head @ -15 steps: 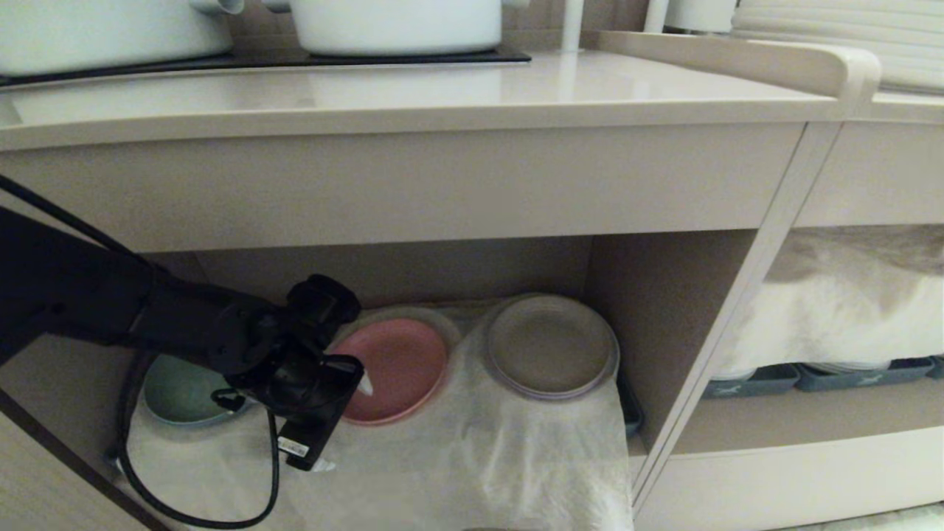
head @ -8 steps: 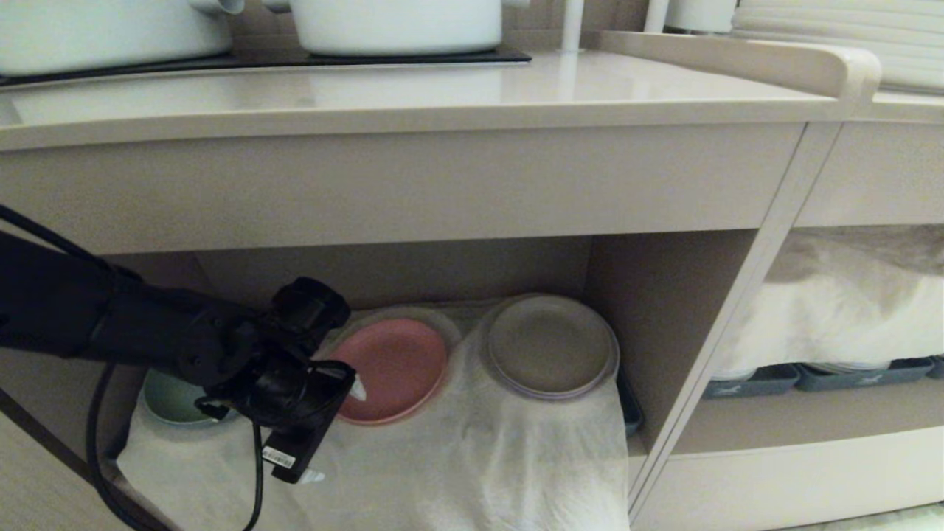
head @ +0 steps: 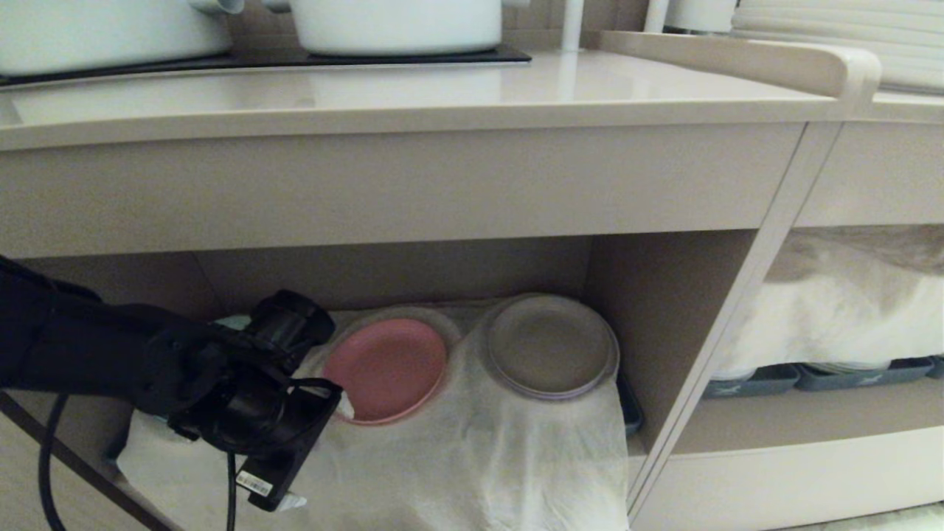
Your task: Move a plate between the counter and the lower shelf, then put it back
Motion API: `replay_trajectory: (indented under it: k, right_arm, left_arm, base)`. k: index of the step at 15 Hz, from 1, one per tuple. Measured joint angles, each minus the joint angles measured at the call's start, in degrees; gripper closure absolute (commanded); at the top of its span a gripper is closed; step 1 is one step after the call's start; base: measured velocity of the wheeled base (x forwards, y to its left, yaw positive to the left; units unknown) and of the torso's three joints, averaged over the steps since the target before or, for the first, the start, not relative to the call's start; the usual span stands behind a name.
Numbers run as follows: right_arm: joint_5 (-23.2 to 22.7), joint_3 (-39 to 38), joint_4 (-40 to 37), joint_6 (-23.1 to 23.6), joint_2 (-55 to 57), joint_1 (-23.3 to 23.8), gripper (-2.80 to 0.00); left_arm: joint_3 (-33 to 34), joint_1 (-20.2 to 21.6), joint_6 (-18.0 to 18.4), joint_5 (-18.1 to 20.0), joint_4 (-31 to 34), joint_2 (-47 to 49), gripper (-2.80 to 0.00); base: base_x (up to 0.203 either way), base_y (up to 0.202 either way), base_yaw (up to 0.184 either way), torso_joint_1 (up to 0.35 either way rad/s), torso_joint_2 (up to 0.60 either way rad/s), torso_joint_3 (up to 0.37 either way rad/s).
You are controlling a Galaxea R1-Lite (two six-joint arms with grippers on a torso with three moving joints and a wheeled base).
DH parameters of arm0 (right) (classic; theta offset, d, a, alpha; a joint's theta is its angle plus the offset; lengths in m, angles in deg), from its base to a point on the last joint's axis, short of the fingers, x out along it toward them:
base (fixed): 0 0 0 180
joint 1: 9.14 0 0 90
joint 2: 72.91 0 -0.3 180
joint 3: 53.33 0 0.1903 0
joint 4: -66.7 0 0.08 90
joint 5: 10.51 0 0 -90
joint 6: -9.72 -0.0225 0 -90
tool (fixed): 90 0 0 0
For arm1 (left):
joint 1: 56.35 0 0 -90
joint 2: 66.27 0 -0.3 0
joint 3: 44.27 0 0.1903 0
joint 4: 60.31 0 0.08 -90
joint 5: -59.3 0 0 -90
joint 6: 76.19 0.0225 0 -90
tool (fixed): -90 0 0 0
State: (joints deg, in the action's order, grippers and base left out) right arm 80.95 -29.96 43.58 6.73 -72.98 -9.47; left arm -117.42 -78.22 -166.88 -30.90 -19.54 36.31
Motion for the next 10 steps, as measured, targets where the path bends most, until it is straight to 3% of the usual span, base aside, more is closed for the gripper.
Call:
replay_trajectory:
  k: [10]
  right_arm:
    - [0.0, 0.0, 0.0, 0.0, 0.0, 0.0, 0.0]
  left_arm:
    - [8.8, -1.1, 0.0, -0.6, 0.0, -11.1, -2.8]
  base:
    - [0.0, 0.0, 0.0, 0.0, 0.0, 0.0]
